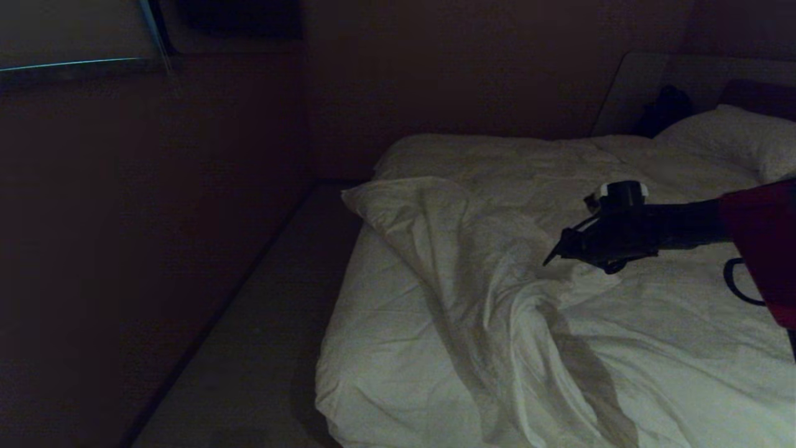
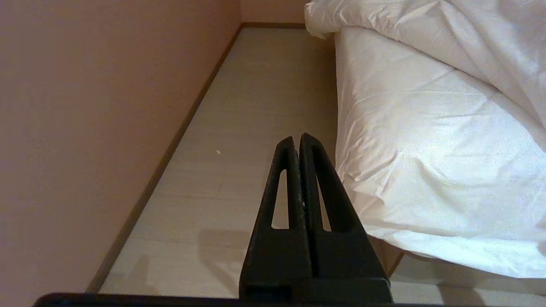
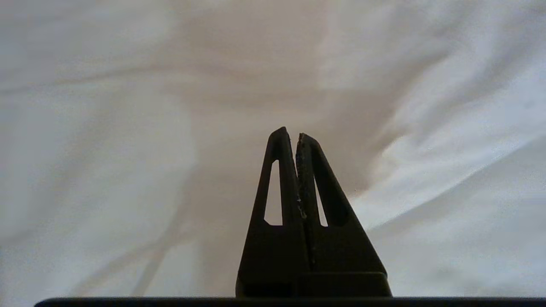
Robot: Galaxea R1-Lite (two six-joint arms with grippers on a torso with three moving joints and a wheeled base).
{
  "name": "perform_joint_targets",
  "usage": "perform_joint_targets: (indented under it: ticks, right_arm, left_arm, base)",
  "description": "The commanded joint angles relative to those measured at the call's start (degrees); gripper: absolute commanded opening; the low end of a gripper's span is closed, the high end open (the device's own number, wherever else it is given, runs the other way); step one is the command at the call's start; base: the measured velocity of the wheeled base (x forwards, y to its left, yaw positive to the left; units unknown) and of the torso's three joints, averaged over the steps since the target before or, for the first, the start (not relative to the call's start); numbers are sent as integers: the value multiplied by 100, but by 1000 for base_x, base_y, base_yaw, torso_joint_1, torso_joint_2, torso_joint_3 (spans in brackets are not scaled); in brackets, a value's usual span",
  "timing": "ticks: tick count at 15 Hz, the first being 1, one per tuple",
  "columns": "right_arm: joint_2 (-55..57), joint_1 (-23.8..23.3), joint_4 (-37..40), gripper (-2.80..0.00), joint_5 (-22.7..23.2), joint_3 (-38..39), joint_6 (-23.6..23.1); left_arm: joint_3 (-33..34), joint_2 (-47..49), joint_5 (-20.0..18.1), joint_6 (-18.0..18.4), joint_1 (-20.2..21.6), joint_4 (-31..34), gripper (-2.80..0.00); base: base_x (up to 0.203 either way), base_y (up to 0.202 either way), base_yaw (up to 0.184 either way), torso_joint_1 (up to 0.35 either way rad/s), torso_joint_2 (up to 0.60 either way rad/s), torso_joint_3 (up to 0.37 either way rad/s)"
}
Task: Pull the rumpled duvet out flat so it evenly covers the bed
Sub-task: Flatten the corners of the folded blanket
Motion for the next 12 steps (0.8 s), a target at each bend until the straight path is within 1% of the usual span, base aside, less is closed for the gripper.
perform_joint_targets:
  ticks: [1,5,12]
  right_arm:
    - [-357,122,311,-280,604,36,322]
    - [-649,317,342,-280,605,239,339]
    - [-526,256,306,-280,534,90,304]
  left_arm:
    - [0,2,-1,-1,2,-1,-280]
    - [0,2,-1,-1,2,-1,-280]
    - [0,2,-1,-1,2,-1,-280]
  base:
    - [0,0,0,0,0,0]
    - [0,0,0,0,0,0]
    - [0,0,0,0,0,0]
